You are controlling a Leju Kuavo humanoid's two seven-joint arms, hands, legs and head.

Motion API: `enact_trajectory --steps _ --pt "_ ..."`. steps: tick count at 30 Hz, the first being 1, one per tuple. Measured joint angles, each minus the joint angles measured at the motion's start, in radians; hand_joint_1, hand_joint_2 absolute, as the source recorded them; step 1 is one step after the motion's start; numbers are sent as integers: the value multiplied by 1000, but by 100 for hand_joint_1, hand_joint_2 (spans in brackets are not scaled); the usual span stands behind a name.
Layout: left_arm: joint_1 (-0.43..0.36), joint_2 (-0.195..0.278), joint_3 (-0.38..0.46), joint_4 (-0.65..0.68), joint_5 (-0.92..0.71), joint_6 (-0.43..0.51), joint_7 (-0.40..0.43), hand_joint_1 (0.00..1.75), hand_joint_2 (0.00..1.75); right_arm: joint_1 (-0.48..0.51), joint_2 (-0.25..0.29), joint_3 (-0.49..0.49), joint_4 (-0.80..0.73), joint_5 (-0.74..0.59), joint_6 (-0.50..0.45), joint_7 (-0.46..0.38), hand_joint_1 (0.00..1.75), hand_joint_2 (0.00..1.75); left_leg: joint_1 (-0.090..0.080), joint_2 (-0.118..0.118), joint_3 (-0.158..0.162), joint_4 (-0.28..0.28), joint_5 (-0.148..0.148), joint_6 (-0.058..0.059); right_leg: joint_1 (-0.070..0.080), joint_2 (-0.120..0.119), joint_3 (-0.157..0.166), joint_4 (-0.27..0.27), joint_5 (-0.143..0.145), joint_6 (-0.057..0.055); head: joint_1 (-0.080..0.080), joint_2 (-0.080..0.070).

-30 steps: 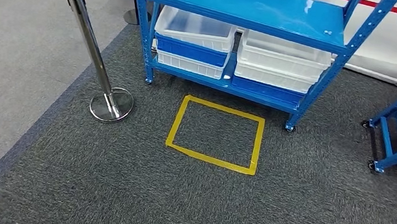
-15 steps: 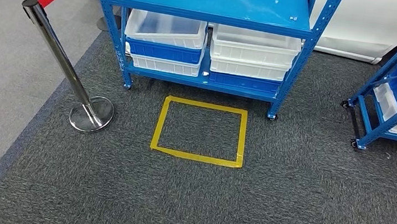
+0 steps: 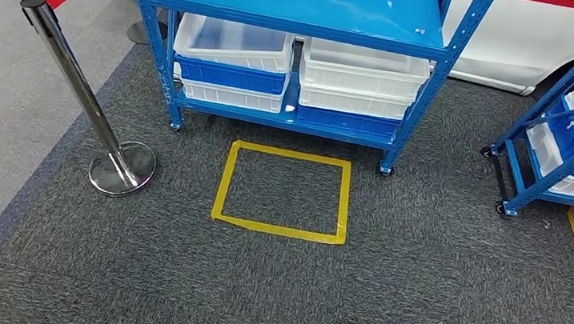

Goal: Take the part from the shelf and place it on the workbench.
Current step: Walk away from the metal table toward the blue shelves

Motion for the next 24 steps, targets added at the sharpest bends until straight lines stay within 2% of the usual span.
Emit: enact_trajectory --steps 1,2,3,4,5,7,8,11,12,13,15,16,17,18,20,22,24 --pt "0 0 0 0 0 0 0 0 0 0 0 1 0 1 0 0 0 0 0 0 2 0 -2 0 -2 -1 -20 32 -7 3 0 0" --pt "1 0 0 0 -1 0 0 0 0 1 0 1 0 2 0 0 0 0 0 0 5 1 -5 -2 -4 -1 -24 29 7 5 0 0" --pt "1 0 0 0 -1 0 0 0 0 1 0 2 0 3 0 0 0 0 1 0 11 1 -9 -4 -6 -2 -9 -12 39 5 0 0" --pt "2 0 0 0 0 1 0 0 0 2 -1 2 0 5 0 0 0 0 1 -1 16 1 -14 -7 -7 -4 19 -79 81 3 0 0" --pt "2 -1 0 0 0 1 0 0 0 3 -2 3 0 7 0 0 0 0 1 -1 23 1 -19 -12 -6 -6 43 -141 106 -1 0 0" --pt "0 -1 0 0 0 1 0 0 0 3 -3 5 0 9 0 -1 0 0 0 0 27 -1 -26 -23 1 -9 70 -214 120 -14 0 0" --pt "-1 -1 0 0 0 0 0 0 0 3 -3 6 0 10 0 -1 0 0 -1 1 30 1 -27 -30 4 -9 71 -218 113 -20 -1 0" --pt "-4 -1 0 0 0 0 0 0 0 4 -3 8 0 12 0 -1 0 0 1 0 36 25 -38 -47 2 -8 92 -230 122 -42 -2 0" --pt "-4 -1 0 0 0 0 0 0 0 4 -3 8 0 12 -1 -1 0 0 2 -1 24 54 -54 -50 1 -8 101 -233 122 -49 -2 0" --pt "-5 -1 0 0 0 0 0 0 0 3 -3 8 0 12 -1 -1 0 0 3 -1 -2 102 -79 -52 0 -9 107 -236 120 -54 -3 0" --pt "-4 -1 0 0 0 0 0 0 0 2 -3 8 0 13 -1 -1 0 0 2 -2 -79 227 -129 -53 4 -8 111 -237 115 -62 -4 0" --pt "-3 -1 0 0 0 0 0 0 0 2 -3 8 0 13 -1 -1 0 0 2 -2 -112 271 -138 -54 6 -7 113 -237 112 -64 -4 0" --pt "-2 -1 0 0 0 0 0 0 0 2 -3 8 0 13 -1 -1 0 0 2 -2 -130 283 -127 -54 7 -5 118 -237 108 -66 -4 0" --pt "0 -1 0 0 0 0 0 0 0 3 -3 8 0 13 -1 -1 0 0 2 -2 -130 257 -96 -52 9 -3 125 -236 103 -65 -4 0" --pt "3 -1 0 0 0 0 1 0 0 4 -3 8 1 13 -1 -1 0 0 -1 -2 -93 136 -8 -41 10 0 139 -236 92 -62 -4 0" --pt "1 0 1 0 0 0 1 0 0 3 -3 8 1 13 -1 -1 0 0 -8 -3 -67 47 17 -32 13 2 145 -233 82 -53 -5 0" --pt "1 0 1 0 0 0 2 0 0 1 -2 8 2 14 0 -1 0 0 -11 -5 -61 30 11 -27 15 2 147 -231 74 -42 -7 0"
